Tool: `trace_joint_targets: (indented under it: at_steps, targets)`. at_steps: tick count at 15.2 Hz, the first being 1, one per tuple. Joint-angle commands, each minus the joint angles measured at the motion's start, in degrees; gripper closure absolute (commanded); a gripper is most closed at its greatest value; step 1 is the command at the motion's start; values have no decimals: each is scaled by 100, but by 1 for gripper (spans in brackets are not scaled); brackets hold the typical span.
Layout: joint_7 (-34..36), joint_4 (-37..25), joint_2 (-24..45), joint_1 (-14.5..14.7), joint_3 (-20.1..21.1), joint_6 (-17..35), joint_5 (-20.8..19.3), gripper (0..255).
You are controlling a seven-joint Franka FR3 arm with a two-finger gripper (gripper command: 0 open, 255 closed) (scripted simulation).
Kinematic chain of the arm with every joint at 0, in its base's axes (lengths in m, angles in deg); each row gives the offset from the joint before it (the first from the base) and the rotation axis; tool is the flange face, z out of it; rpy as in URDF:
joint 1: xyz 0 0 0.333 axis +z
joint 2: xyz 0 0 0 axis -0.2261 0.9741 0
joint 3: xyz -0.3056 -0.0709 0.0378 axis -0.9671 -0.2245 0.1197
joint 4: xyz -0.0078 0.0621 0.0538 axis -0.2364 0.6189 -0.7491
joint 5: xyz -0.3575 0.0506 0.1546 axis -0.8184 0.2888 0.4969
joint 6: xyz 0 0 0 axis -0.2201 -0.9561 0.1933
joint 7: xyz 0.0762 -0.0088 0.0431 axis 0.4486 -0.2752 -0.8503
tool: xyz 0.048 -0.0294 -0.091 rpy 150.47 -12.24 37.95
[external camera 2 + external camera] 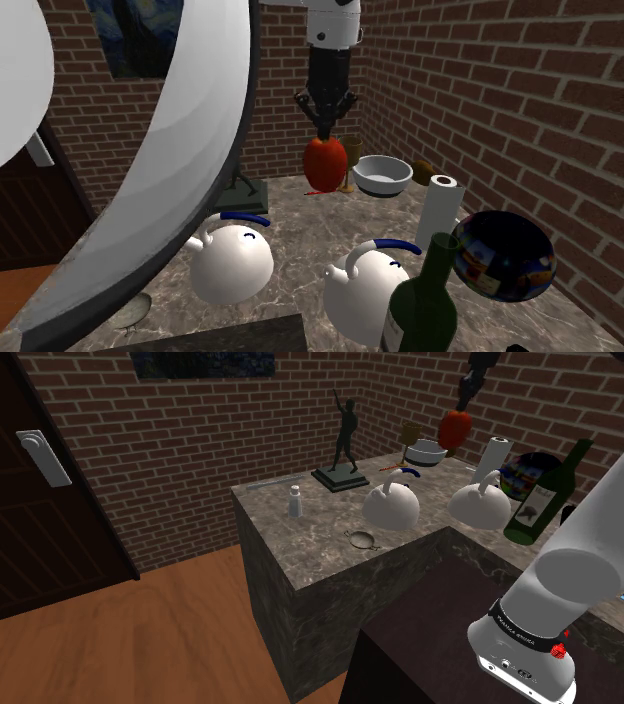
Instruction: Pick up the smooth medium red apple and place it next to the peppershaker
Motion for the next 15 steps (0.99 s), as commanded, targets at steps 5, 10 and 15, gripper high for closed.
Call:
trace_joint_targets:
  at_steps: [5, 10, 15]
  targets:
    - [930, 284, -255, 431, 484, 127, -160, 255]
    - [1621, 317, -270, 749, 856, 179, -179, 255]
    - [2254, 172, -121, 1051, 1192, 197, -132, 255]
